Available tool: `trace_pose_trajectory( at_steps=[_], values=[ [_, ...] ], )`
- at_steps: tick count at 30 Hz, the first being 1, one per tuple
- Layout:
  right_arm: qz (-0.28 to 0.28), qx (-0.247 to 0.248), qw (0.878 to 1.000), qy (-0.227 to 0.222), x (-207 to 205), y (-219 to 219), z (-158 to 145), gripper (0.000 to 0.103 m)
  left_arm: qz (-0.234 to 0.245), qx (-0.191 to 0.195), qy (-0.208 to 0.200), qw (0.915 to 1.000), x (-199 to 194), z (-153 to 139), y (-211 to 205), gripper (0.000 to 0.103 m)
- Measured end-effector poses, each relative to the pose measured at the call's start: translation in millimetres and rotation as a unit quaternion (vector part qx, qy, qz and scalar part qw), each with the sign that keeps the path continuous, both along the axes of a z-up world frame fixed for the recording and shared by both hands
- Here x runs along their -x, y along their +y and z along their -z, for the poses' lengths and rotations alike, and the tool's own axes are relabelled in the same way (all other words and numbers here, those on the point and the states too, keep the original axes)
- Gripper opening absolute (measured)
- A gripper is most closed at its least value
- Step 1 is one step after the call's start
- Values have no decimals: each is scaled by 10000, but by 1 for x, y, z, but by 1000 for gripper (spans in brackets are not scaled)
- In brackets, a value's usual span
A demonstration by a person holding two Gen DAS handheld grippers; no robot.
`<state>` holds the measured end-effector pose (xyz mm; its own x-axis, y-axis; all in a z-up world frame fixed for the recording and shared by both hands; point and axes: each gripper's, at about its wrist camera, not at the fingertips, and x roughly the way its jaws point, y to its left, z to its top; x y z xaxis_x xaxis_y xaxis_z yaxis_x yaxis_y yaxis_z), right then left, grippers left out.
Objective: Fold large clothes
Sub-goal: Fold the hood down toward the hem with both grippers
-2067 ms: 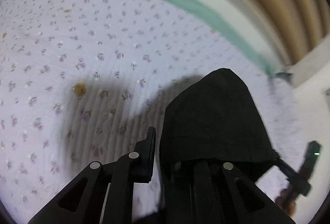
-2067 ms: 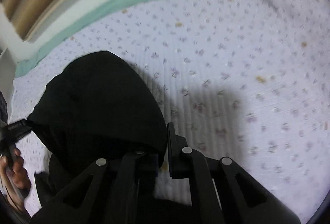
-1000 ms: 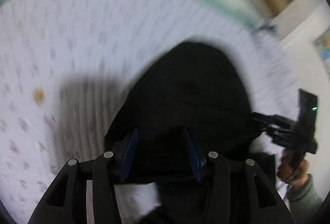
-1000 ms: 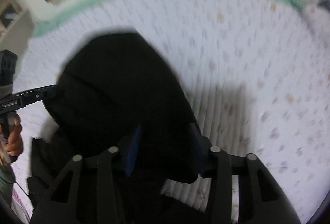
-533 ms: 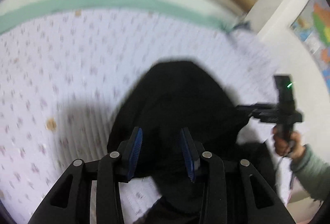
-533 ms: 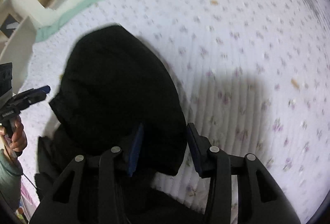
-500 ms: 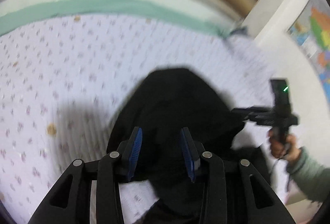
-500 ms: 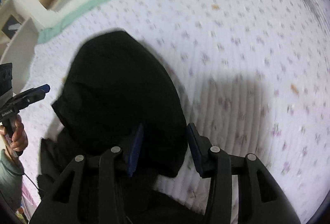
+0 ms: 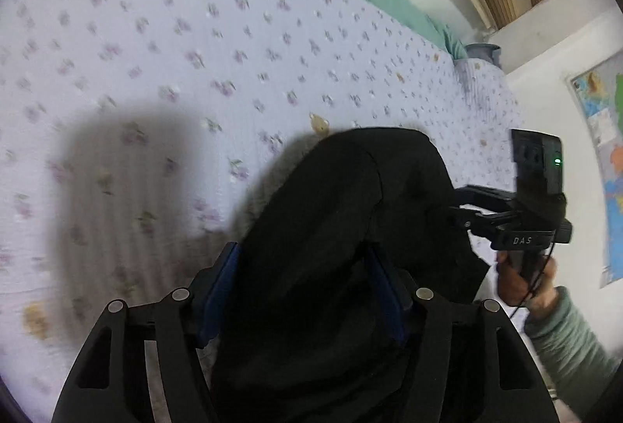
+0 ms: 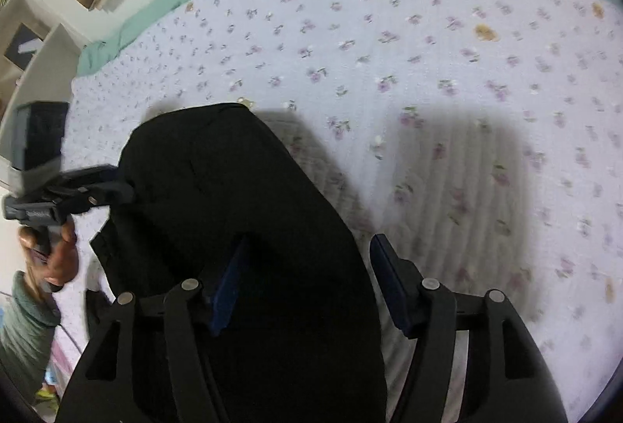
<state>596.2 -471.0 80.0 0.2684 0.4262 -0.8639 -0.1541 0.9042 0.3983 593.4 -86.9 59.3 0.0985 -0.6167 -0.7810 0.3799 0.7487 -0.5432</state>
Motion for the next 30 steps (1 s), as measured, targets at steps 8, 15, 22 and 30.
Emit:
trace_pose_trajectory(
  at_steps=[8, 15, 22, 30],
  values=[
    [-561, 469, 9962, -480, 38, 42, -20, 19, 583, 27, -1070, 9926, 69, -49, -3, 10],
    [-677, 997, 9811, -1515, 167, 59, -107, 17, 839, 23, -1815, 9798, 192, -126, 19, 10],
    [-594, 1503, 9661, -2012, 288, 86, -142, 17, 882, -4, -2079, 9742, 301, -145, 30, 10],
    [-773, 1888, 9578, -2026, 392, 111, -96, 17, 1087, -200, -1941, 9747, 384, -76, 37, 10]
  ],
)
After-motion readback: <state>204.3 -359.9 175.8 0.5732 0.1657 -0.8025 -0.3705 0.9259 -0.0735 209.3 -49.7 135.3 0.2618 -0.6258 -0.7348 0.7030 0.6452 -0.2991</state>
